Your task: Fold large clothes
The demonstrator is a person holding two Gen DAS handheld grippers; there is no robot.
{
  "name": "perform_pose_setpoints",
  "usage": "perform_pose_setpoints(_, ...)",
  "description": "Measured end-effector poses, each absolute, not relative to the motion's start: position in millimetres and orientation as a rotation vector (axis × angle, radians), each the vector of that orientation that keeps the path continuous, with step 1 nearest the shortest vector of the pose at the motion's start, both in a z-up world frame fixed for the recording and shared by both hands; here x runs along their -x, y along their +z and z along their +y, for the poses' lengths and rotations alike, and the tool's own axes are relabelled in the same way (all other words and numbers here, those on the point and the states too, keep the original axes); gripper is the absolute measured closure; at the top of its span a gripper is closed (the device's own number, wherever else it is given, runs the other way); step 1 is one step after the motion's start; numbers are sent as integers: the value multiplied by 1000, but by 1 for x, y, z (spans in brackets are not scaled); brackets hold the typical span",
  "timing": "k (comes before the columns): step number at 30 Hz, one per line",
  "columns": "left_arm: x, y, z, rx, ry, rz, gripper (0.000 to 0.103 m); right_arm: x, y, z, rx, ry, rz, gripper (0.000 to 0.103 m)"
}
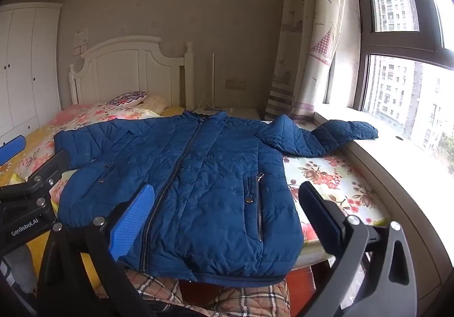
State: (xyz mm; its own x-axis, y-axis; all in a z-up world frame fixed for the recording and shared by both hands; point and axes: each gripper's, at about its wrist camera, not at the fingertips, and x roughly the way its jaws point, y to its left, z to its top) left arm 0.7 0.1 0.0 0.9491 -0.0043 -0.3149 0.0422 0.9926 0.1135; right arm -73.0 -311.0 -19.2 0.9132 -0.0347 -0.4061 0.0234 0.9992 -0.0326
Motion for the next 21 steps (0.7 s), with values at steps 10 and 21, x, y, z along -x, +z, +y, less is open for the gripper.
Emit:
perform_pose_setpoints(10,2,-6,-2,-119,-27,320,4,73,-19,-310,27,-30,420,2)
perform_pose_setpoints(21,0,-7,-2,-126,-34,324,4,73,-19,-310,26,-29,421,2)
